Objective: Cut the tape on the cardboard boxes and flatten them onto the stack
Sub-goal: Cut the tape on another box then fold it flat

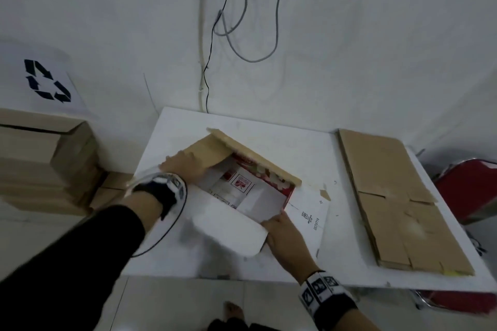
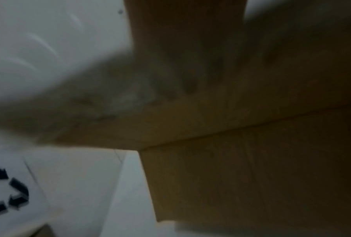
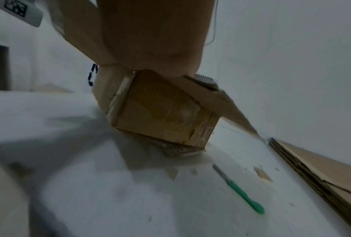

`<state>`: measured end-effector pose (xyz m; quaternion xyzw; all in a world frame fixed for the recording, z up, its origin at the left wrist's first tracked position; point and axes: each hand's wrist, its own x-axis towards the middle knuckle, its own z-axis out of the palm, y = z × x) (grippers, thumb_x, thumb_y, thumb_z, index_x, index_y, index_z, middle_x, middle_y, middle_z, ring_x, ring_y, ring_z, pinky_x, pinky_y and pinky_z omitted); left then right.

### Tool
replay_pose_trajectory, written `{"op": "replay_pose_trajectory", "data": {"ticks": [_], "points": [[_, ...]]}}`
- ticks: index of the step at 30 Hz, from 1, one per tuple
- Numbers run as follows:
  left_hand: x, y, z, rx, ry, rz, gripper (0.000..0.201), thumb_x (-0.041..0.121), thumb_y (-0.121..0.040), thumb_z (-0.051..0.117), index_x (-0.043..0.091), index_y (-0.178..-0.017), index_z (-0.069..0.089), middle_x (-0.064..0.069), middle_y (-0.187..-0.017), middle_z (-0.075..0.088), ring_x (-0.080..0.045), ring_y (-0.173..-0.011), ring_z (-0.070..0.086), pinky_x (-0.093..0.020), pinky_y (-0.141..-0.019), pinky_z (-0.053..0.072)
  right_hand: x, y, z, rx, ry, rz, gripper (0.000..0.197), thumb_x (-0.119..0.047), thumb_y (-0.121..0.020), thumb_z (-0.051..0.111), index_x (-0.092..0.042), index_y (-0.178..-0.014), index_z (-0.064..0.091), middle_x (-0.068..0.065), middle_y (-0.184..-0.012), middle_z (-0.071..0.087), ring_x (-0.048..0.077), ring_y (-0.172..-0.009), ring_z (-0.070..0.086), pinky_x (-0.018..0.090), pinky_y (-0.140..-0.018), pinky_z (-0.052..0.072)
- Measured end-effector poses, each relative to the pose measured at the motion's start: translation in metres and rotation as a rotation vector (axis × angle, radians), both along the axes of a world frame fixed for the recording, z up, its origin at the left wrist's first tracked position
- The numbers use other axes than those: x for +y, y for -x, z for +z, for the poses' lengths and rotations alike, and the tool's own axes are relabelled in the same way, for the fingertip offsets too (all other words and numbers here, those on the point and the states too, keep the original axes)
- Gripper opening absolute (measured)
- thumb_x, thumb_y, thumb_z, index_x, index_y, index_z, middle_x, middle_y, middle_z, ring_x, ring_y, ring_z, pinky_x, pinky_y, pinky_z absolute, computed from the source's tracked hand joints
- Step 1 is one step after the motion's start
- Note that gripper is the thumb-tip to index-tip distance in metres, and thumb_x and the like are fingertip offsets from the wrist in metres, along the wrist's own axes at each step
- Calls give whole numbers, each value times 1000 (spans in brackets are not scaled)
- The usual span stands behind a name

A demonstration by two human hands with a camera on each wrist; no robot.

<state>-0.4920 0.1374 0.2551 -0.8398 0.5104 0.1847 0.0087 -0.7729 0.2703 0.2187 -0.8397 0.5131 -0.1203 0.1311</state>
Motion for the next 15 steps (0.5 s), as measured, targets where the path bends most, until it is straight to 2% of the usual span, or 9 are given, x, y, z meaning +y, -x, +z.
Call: {"op": "replay_pose_trajectory", "data": {"ticks": [1,3,5,7,8,9,11,13,15], "points": [[-5,-9,18,-28,30,-27,38,38,-94,50,11,-119,61,-8,-123,60,-31,-114,57,-38,-94,44,-5,-2,10,-47,-37,-53,21,-14,-90,53,-17,-99,71,-2,-85,57,16,-93,52,32,-88,44],[-19,-26,57,-82,198,-201,30,29,-96,46,7,-105,65,-11,-106,65,-30,-100,62,-34,-80,46,-14,-6,30,-150,-124,-139,35,-21,-90,41,-15,-109,69,2,-96,60,21,-96,57,29,-81,45],[-30,-37,100,-191,302,-299,28,22,-97,45,5,-105,65,-13,-105,66,-31,-96,62,-34,-74,44,-21,-8,48,-232,-144,-162,44,-32,-94,34,-17,-119,66,4,-108,65,20,-101,61,28,-84,46],[-41,-45,132,-226,335,-258,25,18,-98,46,3,-102,66,-16,-107,66,-33,-98,63,-34,-71,41,-25,-11,65,-240,-137,-173,40,-36,-101,34,-20,-122,64,-2,-97,66,14,-88,61,25,-75,40],[-43,-48,144,-211,366,-212,22,15,-97,47,3,-99,65,-17,-108,66,-34,-98,62,-33,-69,39,-26,-12,72,-227,-149,-189,32,-33,-104,37,-22,-113,66,-6,-83,60,8,-75,56,25,-69,36],[-44,-49,152,-173,410,-174,19,13,-95,47,4,-95,64,-18,-107,66,-34,-97,63,-33,-69,39,-26,-14,79,-220,-170,-212,28,-31,-105,40,-23,-94,65,-10,-71,53,3,-65,49,26,-64,33],[-44,-49,163,-105,555,-108,21,16,-93,48,5,-101,65,-16,-105,67,-33,-96,63,-33,-72,41,-27,-19,89,-245,-196,-285,40,-37,-103,42,-28,-65,45,-10,-59,44,2,-55,41,28,-55,30],[-38,-47,163,-20,771,-72,27,26,-95,46,8,-109,60,-14,-104,67,-34,-98,61,-36,-77,42,-29,-23,89,-336,-216,-358,48,-40,-103,42,-25,-58,37,-8,-55,42,5,-53,40,24,-52,29],[-28,-41,153,70,890,-75,37,38,-98,42,8,-115,55,-12,-109,66,-35,-103,57,-42,-86,41,-29,-27,87,-424,-225,-422,51,-40,-104,41,-20,-57,38,-3,-55,44,13,-55,45,29,-56,37]]}}
